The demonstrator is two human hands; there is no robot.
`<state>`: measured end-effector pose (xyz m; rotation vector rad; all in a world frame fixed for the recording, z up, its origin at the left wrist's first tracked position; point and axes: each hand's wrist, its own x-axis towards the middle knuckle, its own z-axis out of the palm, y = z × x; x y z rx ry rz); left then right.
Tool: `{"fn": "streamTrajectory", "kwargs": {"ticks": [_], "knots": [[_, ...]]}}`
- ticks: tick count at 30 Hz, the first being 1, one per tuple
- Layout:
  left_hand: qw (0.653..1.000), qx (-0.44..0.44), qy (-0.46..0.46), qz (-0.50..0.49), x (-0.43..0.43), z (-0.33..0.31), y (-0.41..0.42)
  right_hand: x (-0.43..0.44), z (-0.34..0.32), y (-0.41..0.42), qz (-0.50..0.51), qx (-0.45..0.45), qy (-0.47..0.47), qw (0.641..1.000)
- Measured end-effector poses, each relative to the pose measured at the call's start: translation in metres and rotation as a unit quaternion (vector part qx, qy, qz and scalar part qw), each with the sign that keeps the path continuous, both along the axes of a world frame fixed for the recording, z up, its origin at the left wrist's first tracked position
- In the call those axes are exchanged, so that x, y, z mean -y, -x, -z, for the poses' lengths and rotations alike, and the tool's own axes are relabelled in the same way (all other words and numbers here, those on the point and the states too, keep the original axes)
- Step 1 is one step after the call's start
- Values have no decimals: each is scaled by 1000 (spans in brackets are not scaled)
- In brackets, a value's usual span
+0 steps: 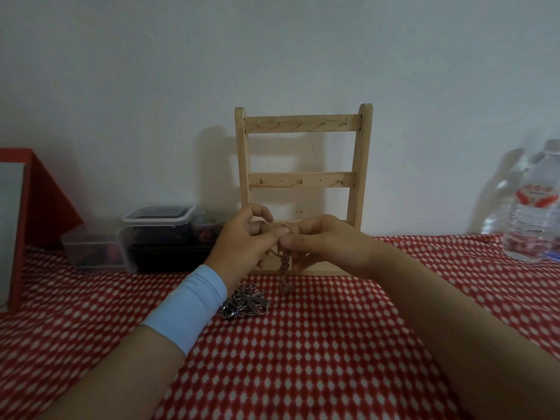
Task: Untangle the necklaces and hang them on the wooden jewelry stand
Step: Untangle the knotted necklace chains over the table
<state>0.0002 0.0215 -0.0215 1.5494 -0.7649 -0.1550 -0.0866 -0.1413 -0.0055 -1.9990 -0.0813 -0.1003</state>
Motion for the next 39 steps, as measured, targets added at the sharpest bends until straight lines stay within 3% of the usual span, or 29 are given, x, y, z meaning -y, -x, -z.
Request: {"fn": "streamTrajectory", "kwargs": {"ticks": [2,5,11,18,22,29,31,35,39], "knots": [[998,-45,10,31,-1,0,-1,0,-1,1,-13,-6,8,1000],[999,-42,11,28,-1,3,-2,1,-3,2,-33,-26,-11,999],[984,-133,101,66,5,-1,7,-2,-4,1,-33,-15,-19,999],[997,-42,66,27,1,0,8,1,-4,3,-20,-22,-16,999],[995,-37,57,77,-3,3,6,1,-2,0,19,-17,-35,999],[999,12,3,-30,1,6,3,2,-1,-1,90,-17,-37,995],[997,-55,49,-26,-1,7,-3,7,0,-4,144,-22,-64,987],[959,-213,173,63,-5,3,-12,16,2,-8,206,-28,-193,959],[957,-206,164,120,-2,4,-8,17,4,-8,188,-11,-227,956]]}}
